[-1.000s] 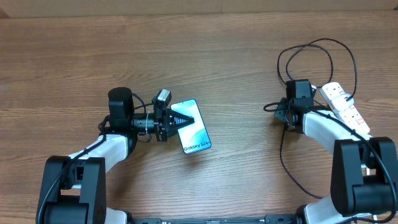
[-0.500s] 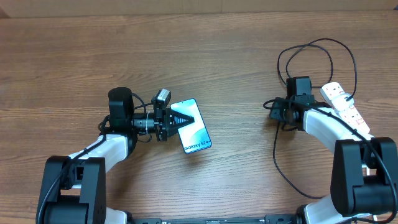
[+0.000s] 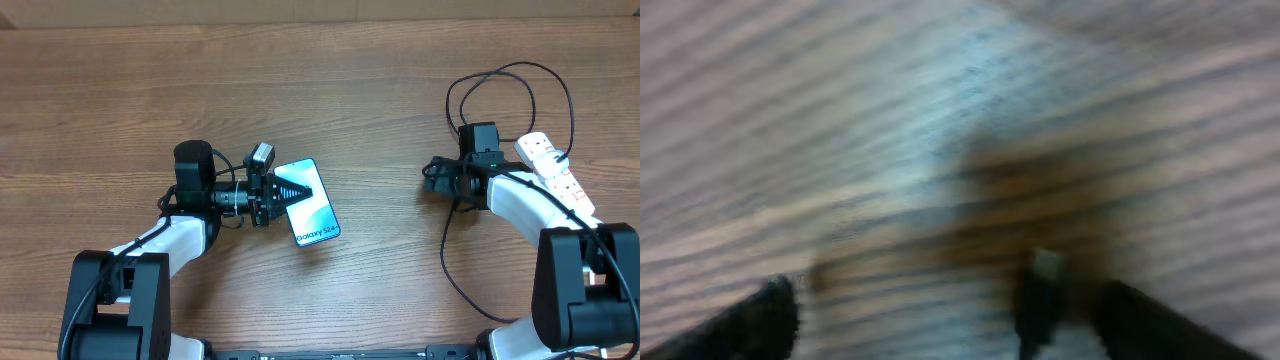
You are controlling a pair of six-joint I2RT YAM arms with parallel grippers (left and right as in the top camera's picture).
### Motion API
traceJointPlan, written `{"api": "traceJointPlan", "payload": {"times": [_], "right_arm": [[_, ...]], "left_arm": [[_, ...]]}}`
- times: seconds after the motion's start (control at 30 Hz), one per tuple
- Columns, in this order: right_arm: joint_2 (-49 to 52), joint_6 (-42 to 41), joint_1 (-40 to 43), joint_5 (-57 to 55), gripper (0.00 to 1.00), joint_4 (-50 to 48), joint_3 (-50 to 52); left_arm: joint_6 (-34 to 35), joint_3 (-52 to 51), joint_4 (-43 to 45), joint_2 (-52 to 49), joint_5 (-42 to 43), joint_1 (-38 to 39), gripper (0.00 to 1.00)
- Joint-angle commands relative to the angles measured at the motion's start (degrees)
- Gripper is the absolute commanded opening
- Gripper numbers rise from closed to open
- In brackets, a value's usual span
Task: Plug charger to phone and switch on socket
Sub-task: 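Grasp the black USB-C cable plug near the power strip with the right gripper, then carry the cable plug with the right gripper to the phone's bottom port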
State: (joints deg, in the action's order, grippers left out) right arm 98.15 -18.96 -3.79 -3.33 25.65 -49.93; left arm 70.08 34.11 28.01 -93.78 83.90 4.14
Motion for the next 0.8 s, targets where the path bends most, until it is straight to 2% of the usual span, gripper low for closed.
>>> {"api": "traceJointPlan", "payload": {"times": [0.0,0.17,0.27,0.33,0.4,0.6,0.77], "right_arm": [[3.85,-4.46,0.55,-4.74,1.0,3.67,3.74],[3.85,-5.01,0.55,-2.97,1.0,0.55,3.74],[3.85,-5.05,0.55,2.54,0.98,3.1,3.74],[3.85,-5.07,0.44,5.49,0.83,5.16,3.74],[3.85,-5.05,0.2,7.41,0.73,6.23,3.82],[3.85,-5.03,0.11,7.45,0.35,6.86,3.85],[3.85,-5.03,0.11,7.32,0.09,5.29,3.85]], "left_arm": [[-0.68,0.92,0.52,0.79,0.22,0.17,0.05],[-0.68,0.92,0.5,0.79,-0.07,0.17,0.05],[-0.68,0.92,0.5,0.79,-0.04,0.17,0.05],[-0.68,0.92,0.5,0.79,-0.17,0.17,0.05],[-0.68,0.92,0.52,0.79,-0.66,0.17,0.06],[-0.66,0.92,0.28,0.79,-1.33,0.17,0.07],[-0.66,0.92,0.31,0.79,-1.4,0.17,0.07]]}}
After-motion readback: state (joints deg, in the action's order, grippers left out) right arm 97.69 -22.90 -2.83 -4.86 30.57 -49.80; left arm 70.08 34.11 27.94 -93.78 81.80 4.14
